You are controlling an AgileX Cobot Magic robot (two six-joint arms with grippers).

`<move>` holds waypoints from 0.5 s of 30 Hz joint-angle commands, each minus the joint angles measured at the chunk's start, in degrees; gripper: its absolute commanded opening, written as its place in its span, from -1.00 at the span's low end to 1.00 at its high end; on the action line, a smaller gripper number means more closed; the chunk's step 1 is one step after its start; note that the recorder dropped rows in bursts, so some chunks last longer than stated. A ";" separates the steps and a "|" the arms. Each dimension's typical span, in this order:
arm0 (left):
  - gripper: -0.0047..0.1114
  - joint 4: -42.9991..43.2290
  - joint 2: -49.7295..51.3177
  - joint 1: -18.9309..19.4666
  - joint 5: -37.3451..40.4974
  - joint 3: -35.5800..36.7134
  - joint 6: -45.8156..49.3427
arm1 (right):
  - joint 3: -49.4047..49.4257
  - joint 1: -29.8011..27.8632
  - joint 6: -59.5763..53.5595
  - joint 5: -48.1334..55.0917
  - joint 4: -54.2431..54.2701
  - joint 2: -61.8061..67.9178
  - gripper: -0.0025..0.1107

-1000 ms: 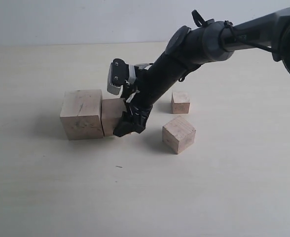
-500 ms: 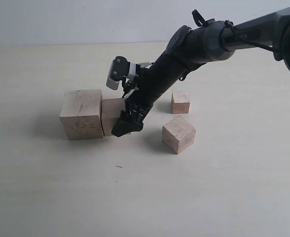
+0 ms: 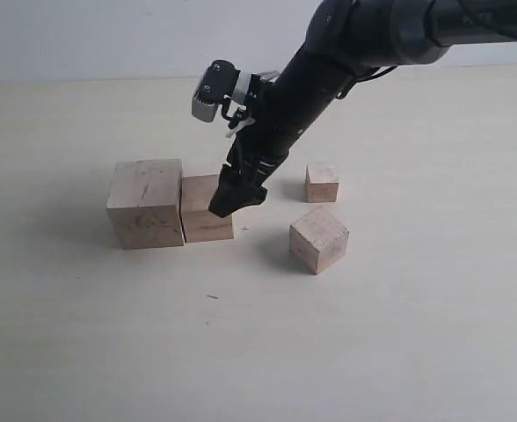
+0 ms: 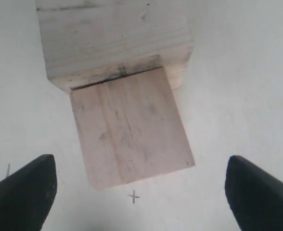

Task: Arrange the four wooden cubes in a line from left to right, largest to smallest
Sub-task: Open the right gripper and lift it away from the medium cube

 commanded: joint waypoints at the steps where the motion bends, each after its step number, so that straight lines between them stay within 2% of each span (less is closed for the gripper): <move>1: -0.92 0.12 -0.36 -0.19 -0.58 -0.04 0.00 | 0.08 0.00 5.11 2.13 -2.58 -2.55 0.56; 6: -0.92 0.12 -0.36 -0.19 -0.58 -0.04 0.00 | 0.08 0.00 8.43 3.01 -6.30 -2.70 0.40; 11: -0.92 0.12 -0.36 -0.19 -0.58 -0.04 0.00 | 0.08 0.00 12.12 3.60 -12.48 -2.48 0.00; 15: -0.92 0.12 -0.36 -0.19 -0.58 -0.04 0.00 | 0.08 0.00 12.12 1.48 -12.07 -0.18 0.00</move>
